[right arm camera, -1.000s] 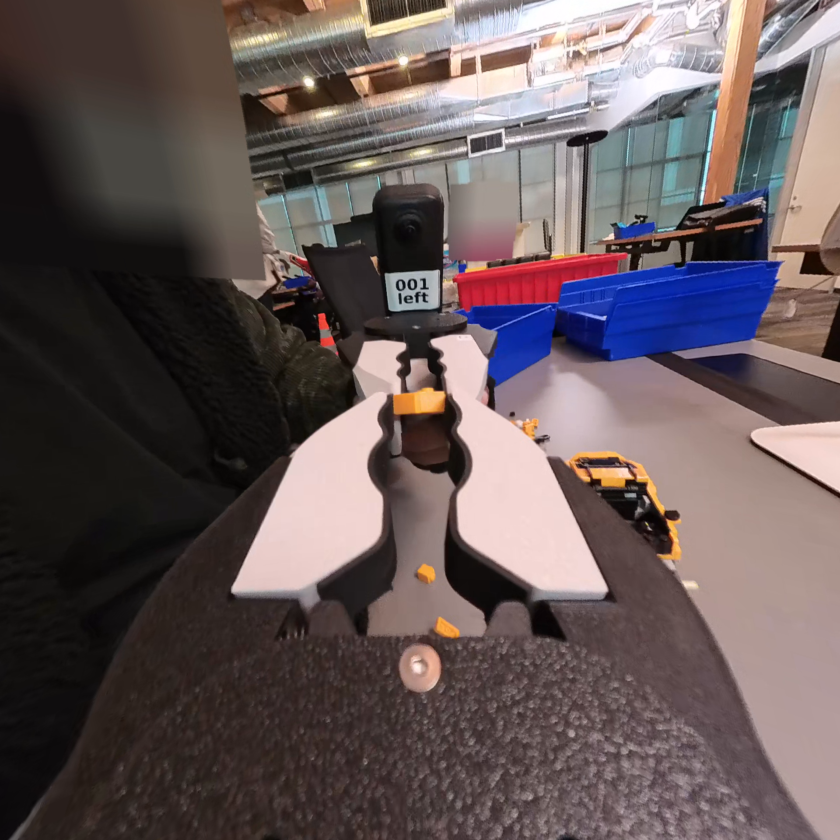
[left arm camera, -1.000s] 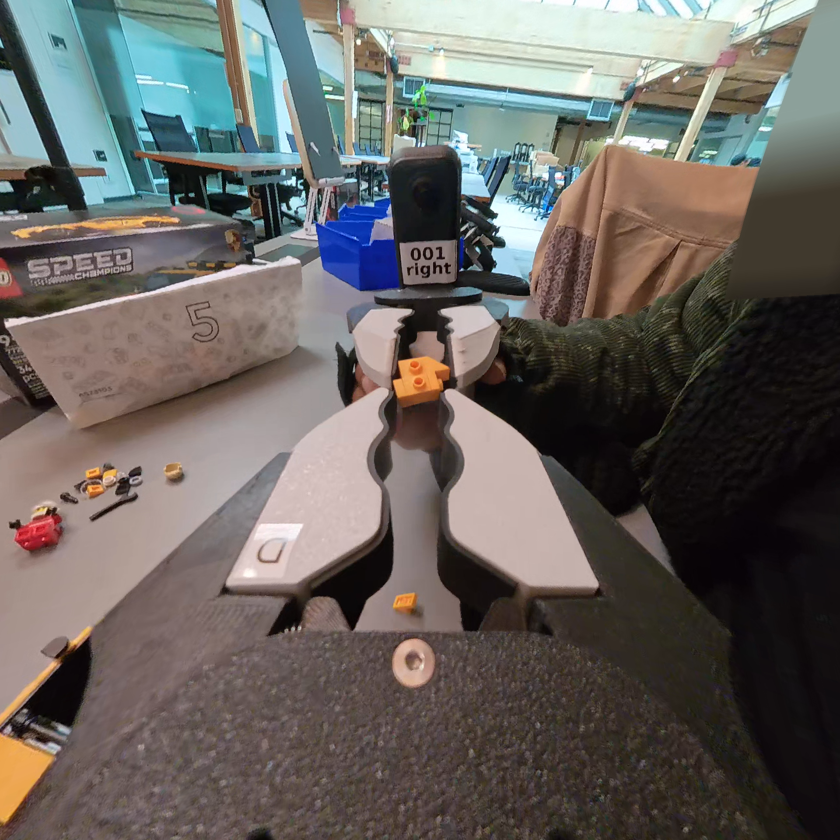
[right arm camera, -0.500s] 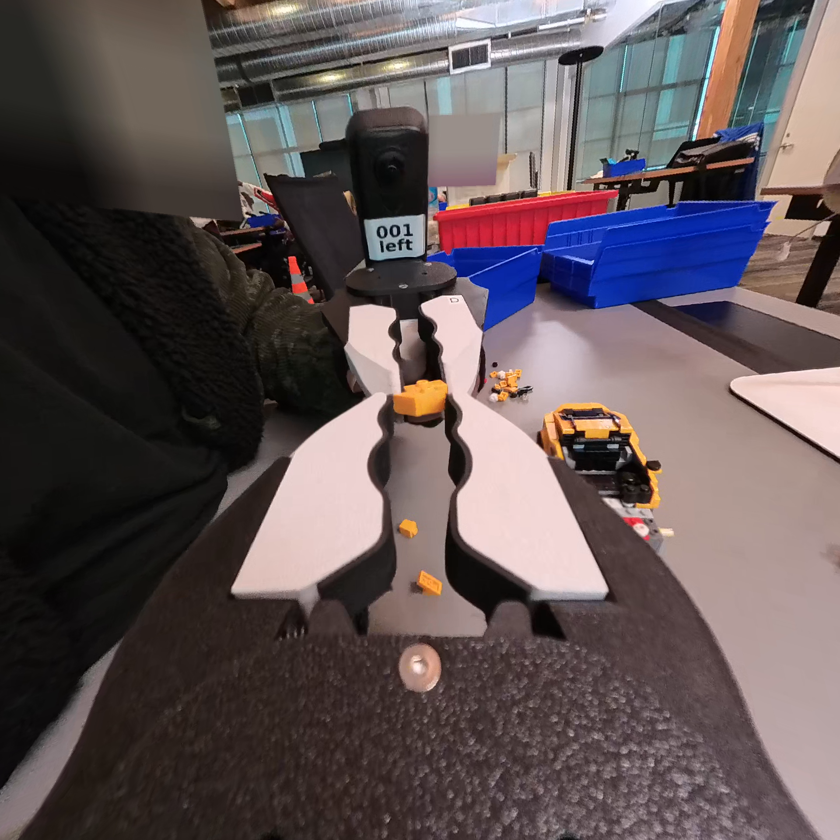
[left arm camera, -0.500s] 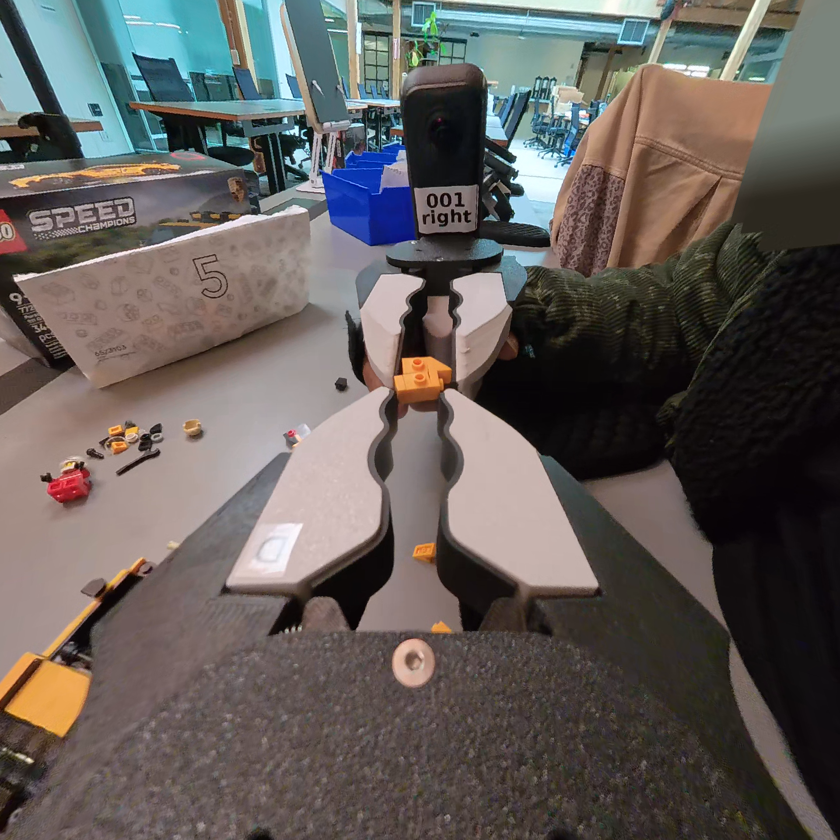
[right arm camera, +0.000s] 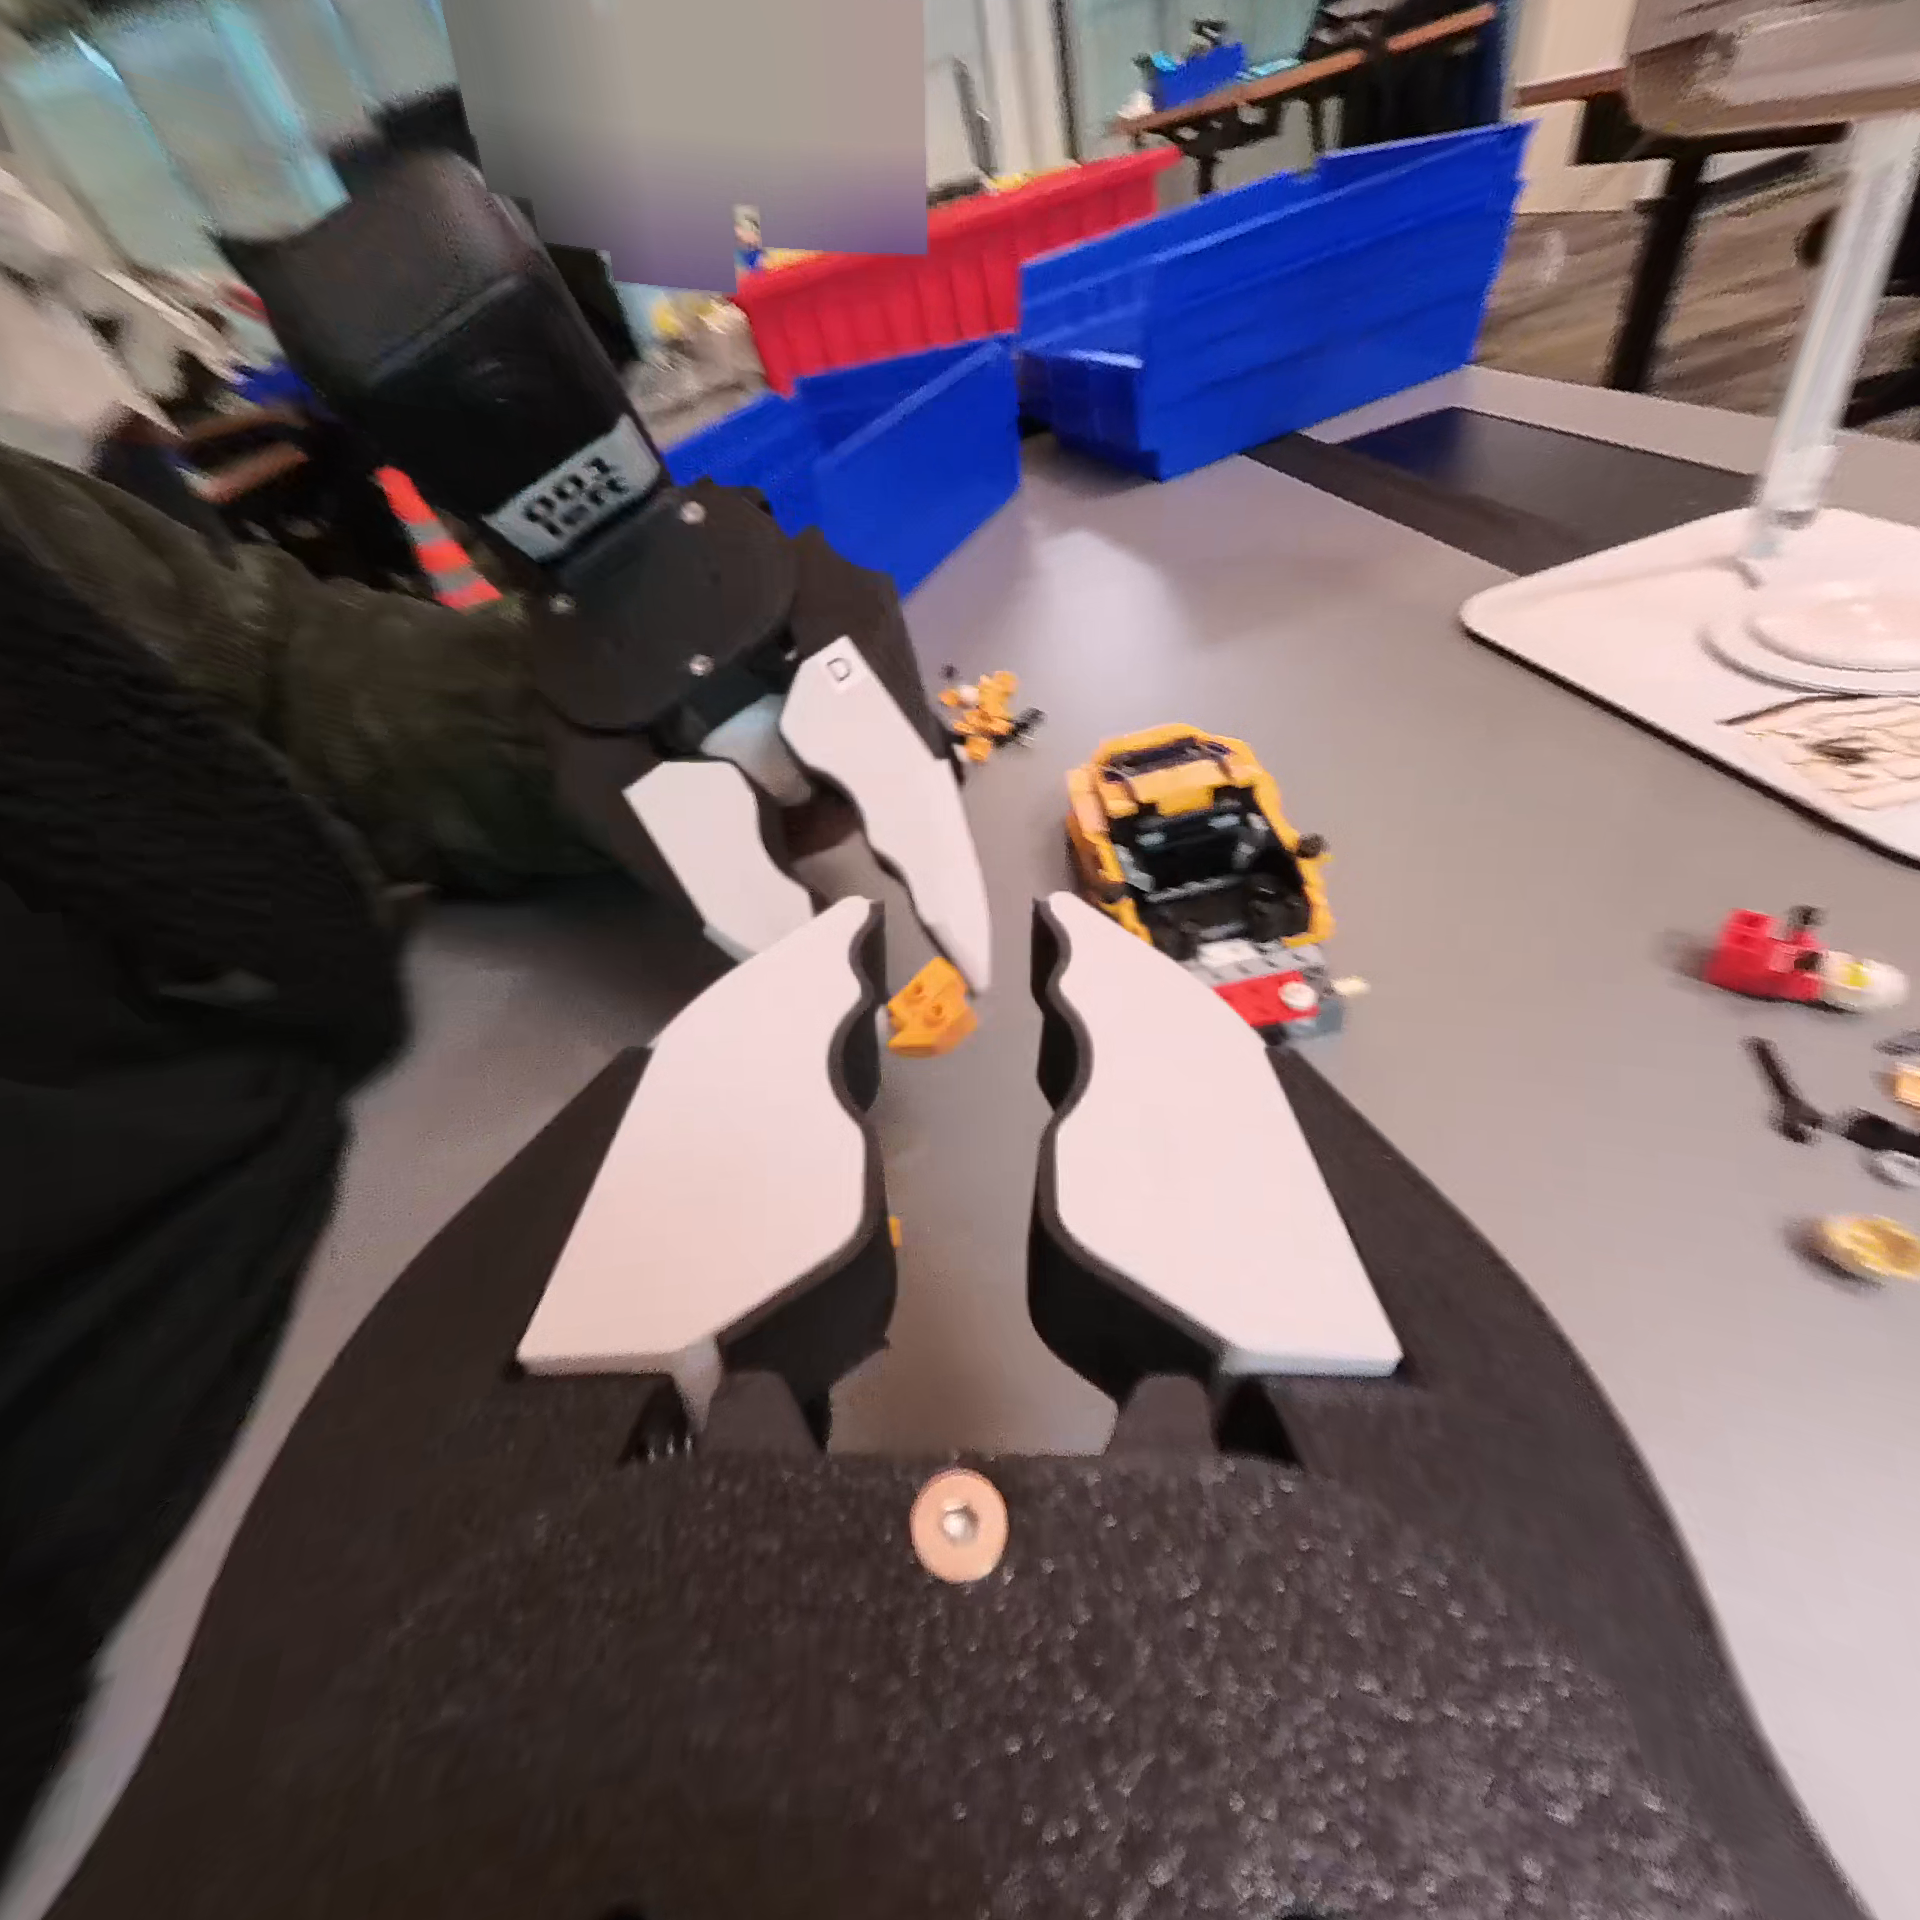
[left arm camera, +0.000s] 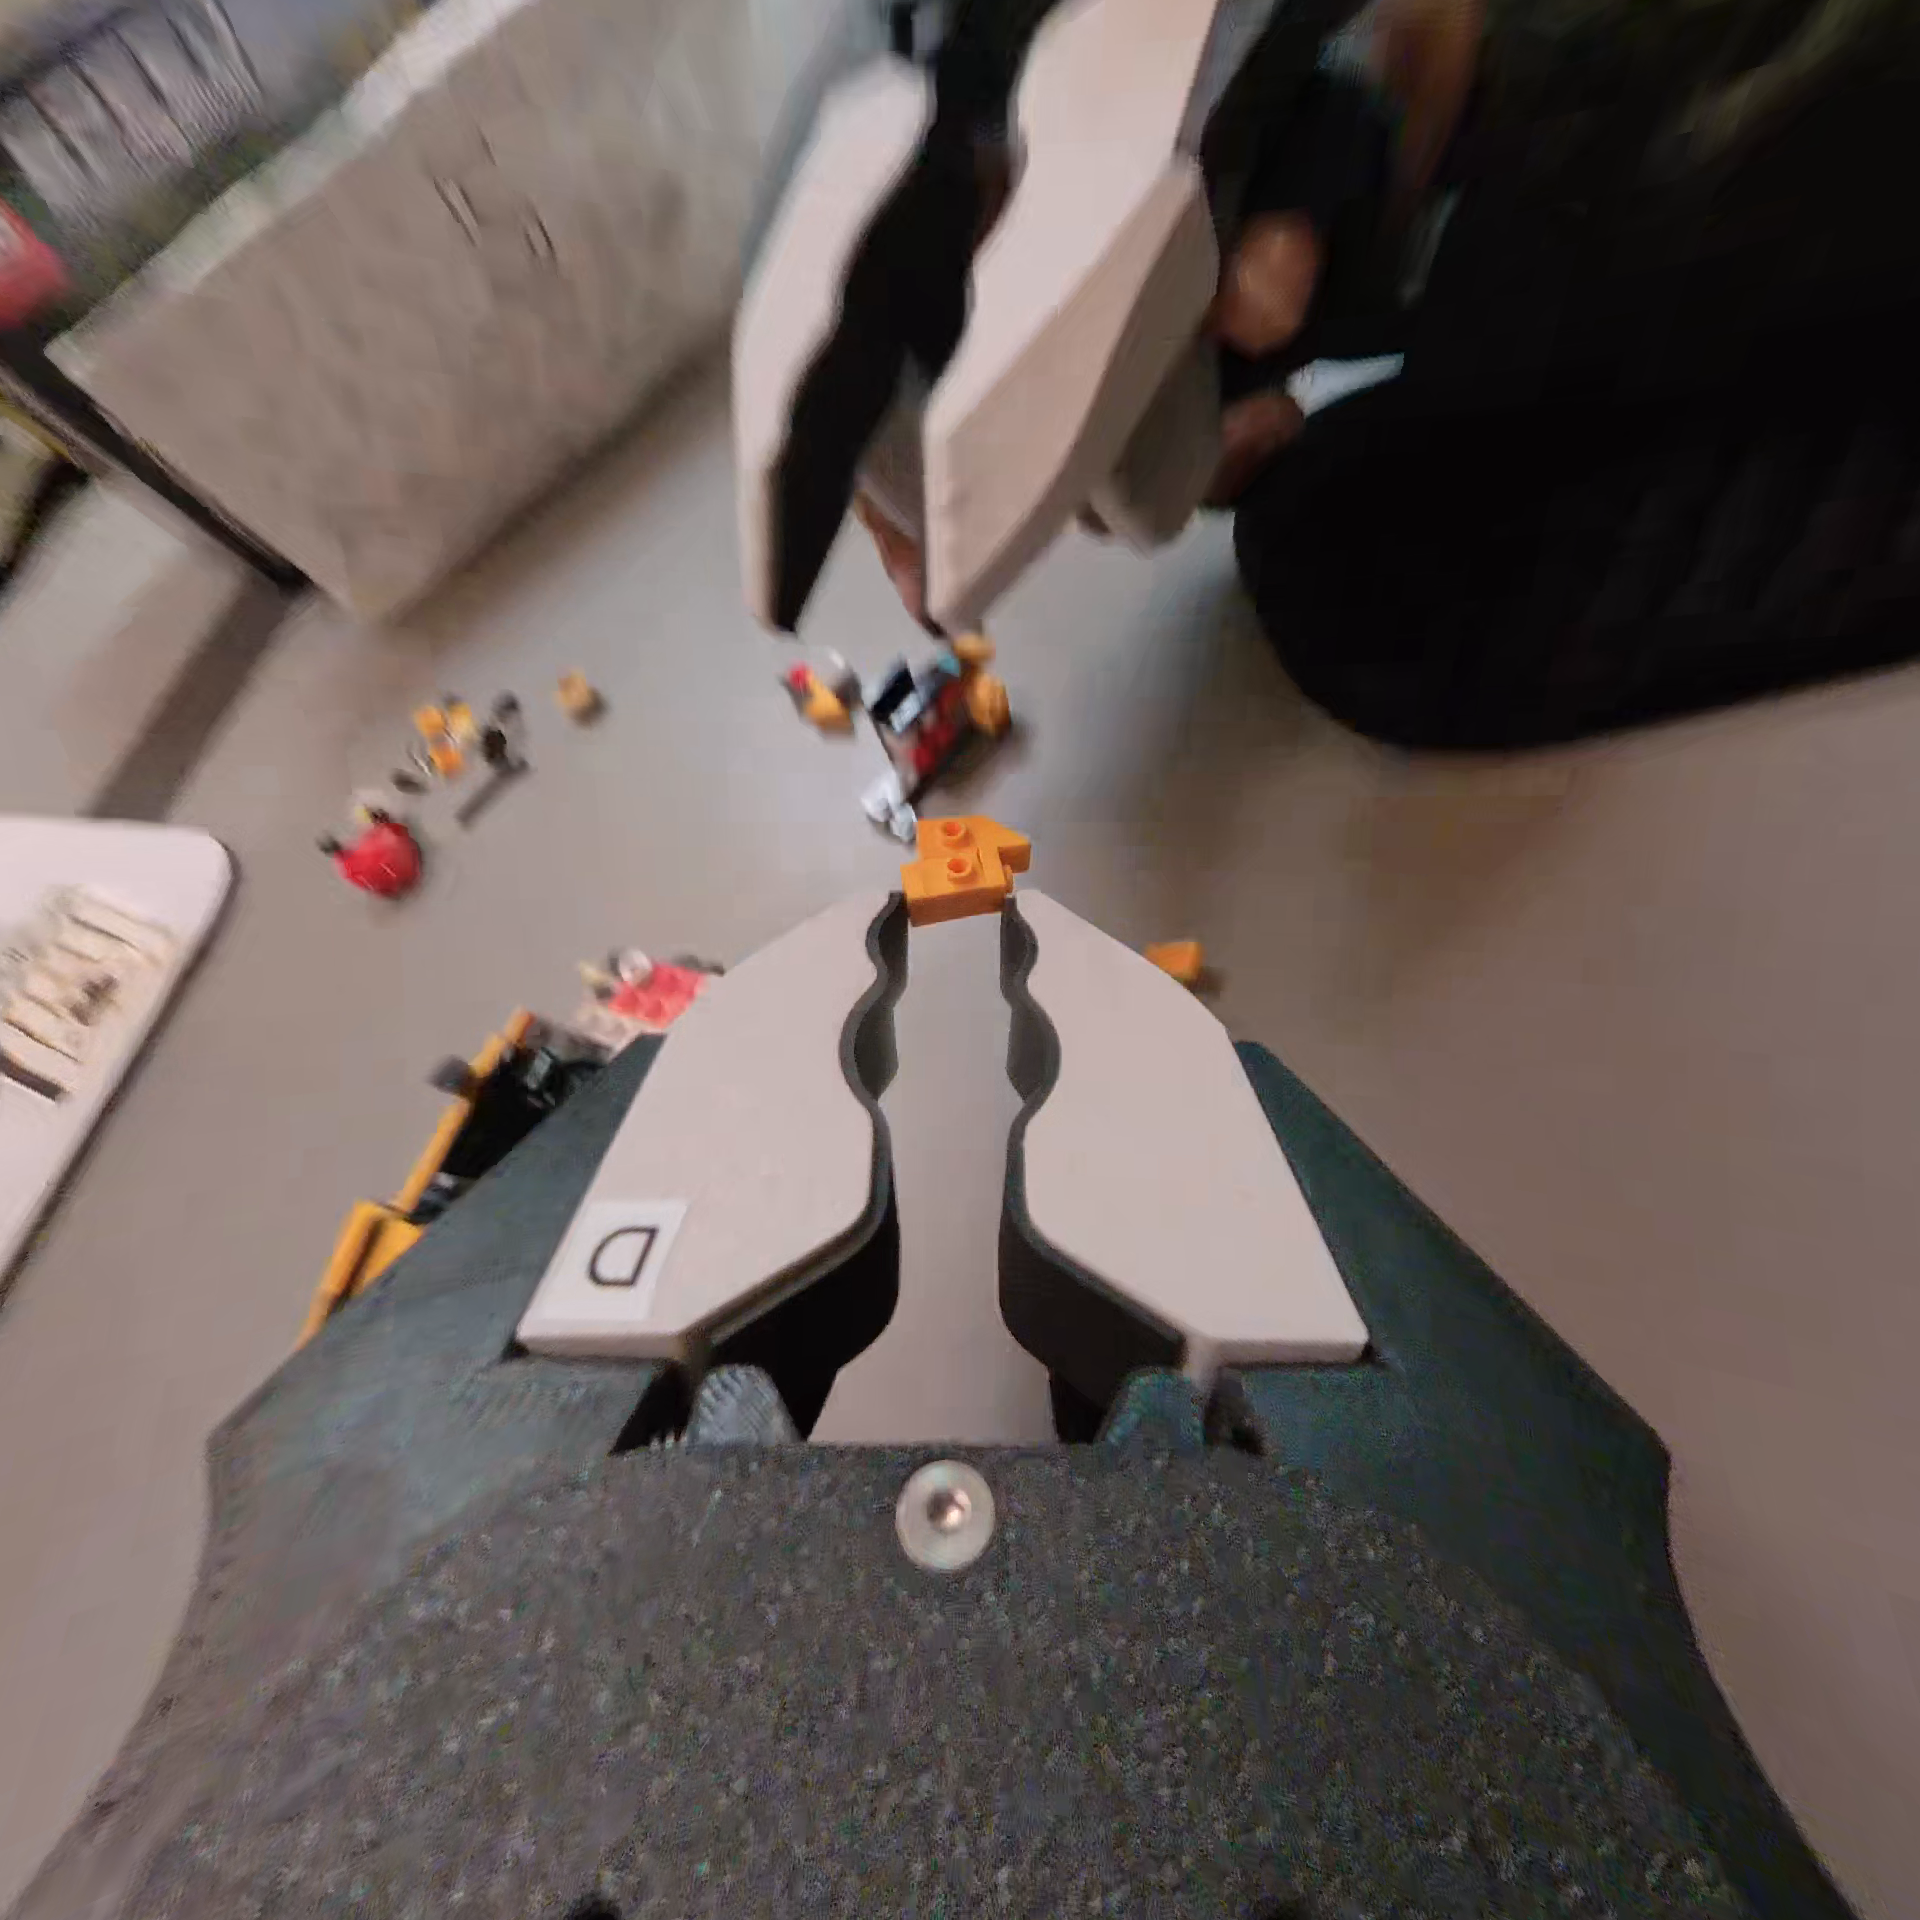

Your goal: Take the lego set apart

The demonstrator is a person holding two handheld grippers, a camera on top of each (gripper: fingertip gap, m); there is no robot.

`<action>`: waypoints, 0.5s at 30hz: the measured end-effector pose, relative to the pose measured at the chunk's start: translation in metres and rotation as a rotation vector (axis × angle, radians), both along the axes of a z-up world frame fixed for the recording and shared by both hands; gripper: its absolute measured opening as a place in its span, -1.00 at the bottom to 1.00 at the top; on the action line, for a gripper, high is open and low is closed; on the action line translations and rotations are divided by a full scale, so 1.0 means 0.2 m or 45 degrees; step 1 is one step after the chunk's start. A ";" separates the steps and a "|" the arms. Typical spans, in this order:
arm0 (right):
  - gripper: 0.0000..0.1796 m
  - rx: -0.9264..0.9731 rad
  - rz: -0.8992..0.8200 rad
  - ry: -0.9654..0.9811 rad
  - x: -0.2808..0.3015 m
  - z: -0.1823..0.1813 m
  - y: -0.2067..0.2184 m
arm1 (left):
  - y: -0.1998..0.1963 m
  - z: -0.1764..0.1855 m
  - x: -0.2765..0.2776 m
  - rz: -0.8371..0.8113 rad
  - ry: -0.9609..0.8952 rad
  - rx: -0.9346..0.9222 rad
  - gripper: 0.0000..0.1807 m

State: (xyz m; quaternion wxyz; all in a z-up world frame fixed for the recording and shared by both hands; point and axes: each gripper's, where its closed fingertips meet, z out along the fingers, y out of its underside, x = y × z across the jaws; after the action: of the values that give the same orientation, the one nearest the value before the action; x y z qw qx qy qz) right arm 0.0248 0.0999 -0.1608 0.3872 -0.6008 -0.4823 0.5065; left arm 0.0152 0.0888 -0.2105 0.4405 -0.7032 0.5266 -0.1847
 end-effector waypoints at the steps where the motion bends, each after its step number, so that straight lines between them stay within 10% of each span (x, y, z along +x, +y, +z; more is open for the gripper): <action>1: -0.71 0.047 -0.036 -0.038 0.00 -0.02 0.02 | -0.01 -0.05 -0.01 0.002 0.038 -0.064 -0.82; 15: -0.75 0.178 -0.263 -0.103 0.01 -0.02 0.16 | 0.08 0.05 -0.07 0.093 -0.119 -0.115 -0.80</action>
State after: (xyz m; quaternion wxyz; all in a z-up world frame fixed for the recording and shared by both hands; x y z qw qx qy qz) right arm 0.0266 0.1324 -0.1641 0.4586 -0.6388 -0.4671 0.4042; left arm 0.0019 0.1039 -0.2006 0.4390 -0.7316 0.4707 -0.2246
